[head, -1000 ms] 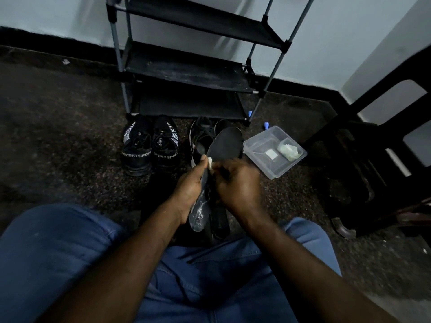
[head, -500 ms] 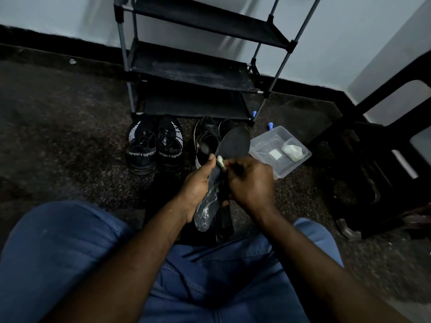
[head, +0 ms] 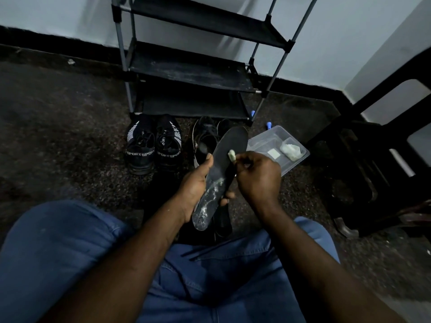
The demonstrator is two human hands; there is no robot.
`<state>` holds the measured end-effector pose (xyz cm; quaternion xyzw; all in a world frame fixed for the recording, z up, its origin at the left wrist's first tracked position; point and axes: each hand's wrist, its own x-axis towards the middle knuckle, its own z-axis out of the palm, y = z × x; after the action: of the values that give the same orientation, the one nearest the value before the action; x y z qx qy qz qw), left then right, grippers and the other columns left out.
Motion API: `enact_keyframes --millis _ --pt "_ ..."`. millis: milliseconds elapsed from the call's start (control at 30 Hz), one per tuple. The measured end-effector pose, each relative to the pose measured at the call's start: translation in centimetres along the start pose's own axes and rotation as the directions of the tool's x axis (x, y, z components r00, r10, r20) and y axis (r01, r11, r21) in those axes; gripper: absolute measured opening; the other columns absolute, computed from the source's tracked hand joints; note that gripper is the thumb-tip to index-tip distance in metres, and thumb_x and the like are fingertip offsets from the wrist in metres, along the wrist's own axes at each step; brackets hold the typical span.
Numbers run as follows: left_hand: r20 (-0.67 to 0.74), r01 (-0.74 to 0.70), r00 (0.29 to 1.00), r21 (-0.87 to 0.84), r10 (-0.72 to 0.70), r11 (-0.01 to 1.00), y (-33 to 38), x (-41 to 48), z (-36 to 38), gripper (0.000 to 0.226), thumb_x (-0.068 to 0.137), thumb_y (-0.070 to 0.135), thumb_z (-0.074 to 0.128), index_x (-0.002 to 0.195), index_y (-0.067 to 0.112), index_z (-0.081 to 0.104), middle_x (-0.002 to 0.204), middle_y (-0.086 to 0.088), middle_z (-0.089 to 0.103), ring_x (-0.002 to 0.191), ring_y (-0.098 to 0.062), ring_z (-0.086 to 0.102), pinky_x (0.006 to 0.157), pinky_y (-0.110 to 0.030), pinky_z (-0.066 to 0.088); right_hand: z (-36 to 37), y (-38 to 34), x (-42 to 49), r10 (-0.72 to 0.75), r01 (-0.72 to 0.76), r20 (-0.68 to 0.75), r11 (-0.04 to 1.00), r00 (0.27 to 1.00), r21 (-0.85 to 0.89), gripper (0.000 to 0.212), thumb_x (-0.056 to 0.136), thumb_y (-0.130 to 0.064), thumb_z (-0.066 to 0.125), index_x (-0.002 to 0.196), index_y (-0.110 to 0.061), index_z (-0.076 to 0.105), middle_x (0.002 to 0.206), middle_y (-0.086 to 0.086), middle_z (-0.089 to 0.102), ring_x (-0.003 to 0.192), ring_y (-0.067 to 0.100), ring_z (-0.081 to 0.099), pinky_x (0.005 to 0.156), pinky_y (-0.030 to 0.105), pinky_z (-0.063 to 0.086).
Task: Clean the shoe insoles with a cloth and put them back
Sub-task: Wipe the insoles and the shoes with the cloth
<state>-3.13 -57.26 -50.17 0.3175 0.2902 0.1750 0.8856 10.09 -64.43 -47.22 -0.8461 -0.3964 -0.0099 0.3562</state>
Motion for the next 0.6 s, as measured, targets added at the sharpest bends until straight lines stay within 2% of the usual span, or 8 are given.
enact_keyframes --millis 33,100,167,233,300,367,500,600 --pt "0.002 0.0 1.0 -0.021 0.0 1.0 0.0 0.0 0.1 0.057 0.102 0.058 0.044 0.122 0.011 0.068 0.092 -0.016 0.07 0.066 -0.029 0.069 0.054 -0.033 0.057 0.3 -0.3 -0.6 -0.031 0.03 0.039 0.999 0.999 0.017 0.013 0.09 -0.031 0.072 0.101 -0.033 0.079 0.09 -0.012 0.076 0.07 0.001 0.065 0.066 0.023 0.055" --pt "-0.025 -0.024 0.999 -0.073 0.022 0.997 0.0 0.0 0.3 0.061 0.098 0.059 0.054 0.132 0.011 0.067 0.12 -0.021 0.068 0.101 -0.037 0.07 0.084 -0.045 0.061 0.8 -0.9 -2.2 -0.189 0.189 0.112 0.982 0.976 0.011 0.017 0.088 -0.028 0.071 0.102 -0.031 0.079 0.092 -0.008 0.077 0.077 0.011 0.068 0.071 0.029 0.057" --pt "-0.025 -0.036 0.999 -0.072 0.034 0.997 0.1 0.0 0.5 0.062 0.096 0.059 0.058 0.134 0.011 0.065 0.131 -0.02 0.065 0.123 -0.038 0.062 0.105 -0.052 0.051 0.6 -1.3 -2.3 -0.278 0.284 0.112 0.958 0.954 -0.035 0.019 0.086 -0.027 0.071 0.103 -0.03 0.08 0.094 -0.007 0.077 0.081 0.016 0.067 0.073 0.03 0.055" --pt "-0.069 -0.032 0.997 0.042 0.035 0.999 0.3 0.0 0.2 0.054 0.095 0.061 0.057 0.119 0.014 0.069 0.103 -0.012 0.075 0.093 -0.03 0.074 0.079 -0.042 0.063 0.2 -1.0 -0.6 -0.171 0.171 0.028 0.985 0.985 -0.026 0.017 0.089 -0.032 0.071 0.104 -0.032 0.079 0.091 -0.009 0.077 0.075 0.013 0.068 0.07 0.032 0.058" --pt "-0.039 -0.003 0.999 0.063 0.005 0.998 0.2 -0.2 -0.1 0.061 0.088 0.063 0.057 0.115 0.009 0.067 0.079 -0.012 0.072 0.061 -0.026 0.07 0.049 -0.029 0.057 -0.3 -0.3 1.4 -0.016 0.016 -0.073 1.0 0.997 -0.004 0.013 0.092 -0.034 0.071 0.102 -0.032 0.079 0.083 -0.01 0.077 0.064 0.008 0.067 0.064 0.034 0.059" --pt "0.009 0.002 1.0 0.04 -0.003 0.999 0.2 -0.4 0.0 0.069 0.084 0.063 0.056 0.118 0.004 0.066 0.079 -0.016 0.071 0.055 -0.027 0.066 0.043 -0.027 0.05 -0.4 0.2 2.5 0.001 -0.001 -0.116 1.0 0.993 -0.001 0.013 0.093 -0.033 0.071 0.101 -0.029 0.08 0.081 -0.01 0.076 0.06 0.005 0.065 0.065 0.033 0.059" --pt "0.026 0.015 1.0 0.069 -0.017 0.998 0.7 0.0 0.1 0.057 0.083 0.063 0.054 0.1 0.011 0.068 0.069 -0.011 0.071 0.049 -0.022 0.064 0.043 -0.026 0.049 -0.5 -0.4 1.8 -0.195 0.196 0.061 0.981 0.979 -0.004 0.015 0.091 -0.029 0.074 0.105 -0.029 0.08 0.095 -0.013 0.077 0.077 0.0 0.067 0.073 0.026 0.059" --pt "0.017 -0.011 1.0 0.084 0.01 0.996 0.6 0.2 0.2 0.05 0.1 0.056 0.046 0.101 0.011 0.068 0.067 -0.007 0.067 0.049 -0.021 0.059 0.041 -0.022 0.042 -1.0 -0.2 3.0 -0.058 0.059 -0.015 0.997 0.998 0.042 0.011 0.091 -0.038 0.075 0.099 -0.031 0.08 0.085 -0.013 0.077 0.068 0.002 0.067 0.069 0.032 0.059"
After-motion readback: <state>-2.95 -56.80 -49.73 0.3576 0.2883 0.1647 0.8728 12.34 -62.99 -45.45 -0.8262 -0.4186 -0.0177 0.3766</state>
